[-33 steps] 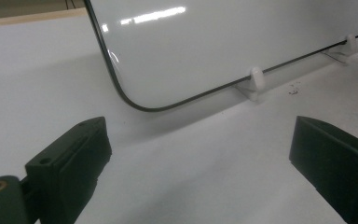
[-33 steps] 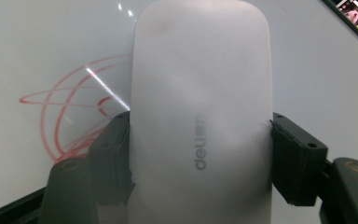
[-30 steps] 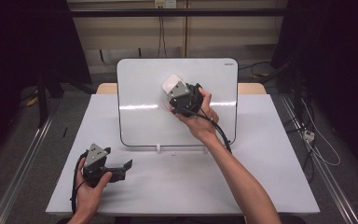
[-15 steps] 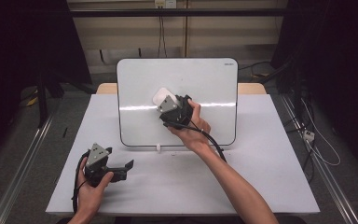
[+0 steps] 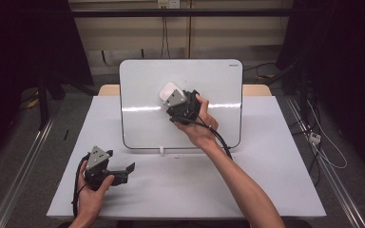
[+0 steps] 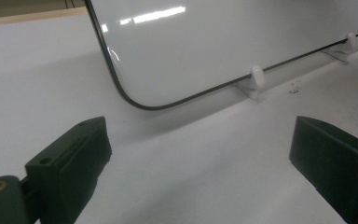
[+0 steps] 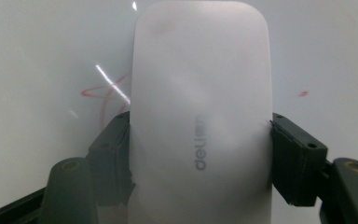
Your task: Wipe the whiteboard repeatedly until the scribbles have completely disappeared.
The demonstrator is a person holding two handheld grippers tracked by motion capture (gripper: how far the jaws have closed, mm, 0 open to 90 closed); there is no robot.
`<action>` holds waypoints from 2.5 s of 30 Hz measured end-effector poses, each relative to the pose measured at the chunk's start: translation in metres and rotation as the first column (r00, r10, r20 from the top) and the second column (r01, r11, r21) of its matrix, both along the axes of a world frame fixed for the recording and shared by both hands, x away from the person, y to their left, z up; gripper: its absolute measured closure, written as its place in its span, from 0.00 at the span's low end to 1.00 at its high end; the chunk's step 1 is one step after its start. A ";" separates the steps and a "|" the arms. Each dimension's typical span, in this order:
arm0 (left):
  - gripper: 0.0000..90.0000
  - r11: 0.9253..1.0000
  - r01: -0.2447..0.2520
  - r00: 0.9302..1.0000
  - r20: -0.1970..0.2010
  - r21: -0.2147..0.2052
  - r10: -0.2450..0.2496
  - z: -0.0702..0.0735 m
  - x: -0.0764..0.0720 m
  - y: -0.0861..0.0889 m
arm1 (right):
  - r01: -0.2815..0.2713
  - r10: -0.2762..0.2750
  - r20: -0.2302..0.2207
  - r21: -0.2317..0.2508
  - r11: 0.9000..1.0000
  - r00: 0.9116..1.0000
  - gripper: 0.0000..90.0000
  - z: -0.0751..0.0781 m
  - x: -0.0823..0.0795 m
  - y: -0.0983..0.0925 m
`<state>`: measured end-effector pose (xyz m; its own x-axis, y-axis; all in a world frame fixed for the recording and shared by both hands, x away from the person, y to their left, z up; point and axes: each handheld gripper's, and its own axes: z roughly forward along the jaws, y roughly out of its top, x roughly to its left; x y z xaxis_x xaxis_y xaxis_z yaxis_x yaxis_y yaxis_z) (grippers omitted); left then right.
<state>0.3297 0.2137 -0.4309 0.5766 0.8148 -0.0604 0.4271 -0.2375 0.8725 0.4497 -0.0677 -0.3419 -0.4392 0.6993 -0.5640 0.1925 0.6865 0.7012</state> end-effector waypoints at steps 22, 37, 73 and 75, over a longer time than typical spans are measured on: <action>0.05 1.000 0.001 1.000 0.003 -0.001 -0.001 0.001 0.000 0.000 | 0.152 -0.152 -0.014 0.084 0.985 0.988 0.35 0.042 0.031 -0.044; 0.05 1.000 0.011 1.000 -0.002 0.005 -0.011 -0.001 0.001 -0.004 | 0.046 -0.045 -0.035 0.016 0.999 0.998 0.35 0.003 0.002 -0.004; 0.05 1.000 0.005 1.000 0.009 0.000 -0.005 0.002 0.000 0.000 | 0.115 -0.114 -0.026 0.063 0.991 0.993 0.35 0.046 0.036 -0.004; 0.05 1.000 0.005 1.000 0.011 0.002 -0.005 0.002 0.000 0.000 | 0.081 -0.080 -0.030 0.031 0.996 0.996 0.35 0.035 0.029 0.005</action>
<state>0.3292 0.2132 -0.4293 0.5810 0.8122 -0.0523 0.4161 -0.2412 0.8768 0.4784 -0.0631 -0.3066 -0.3962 0.7509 -0.5283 0.2669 0.6448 0.7163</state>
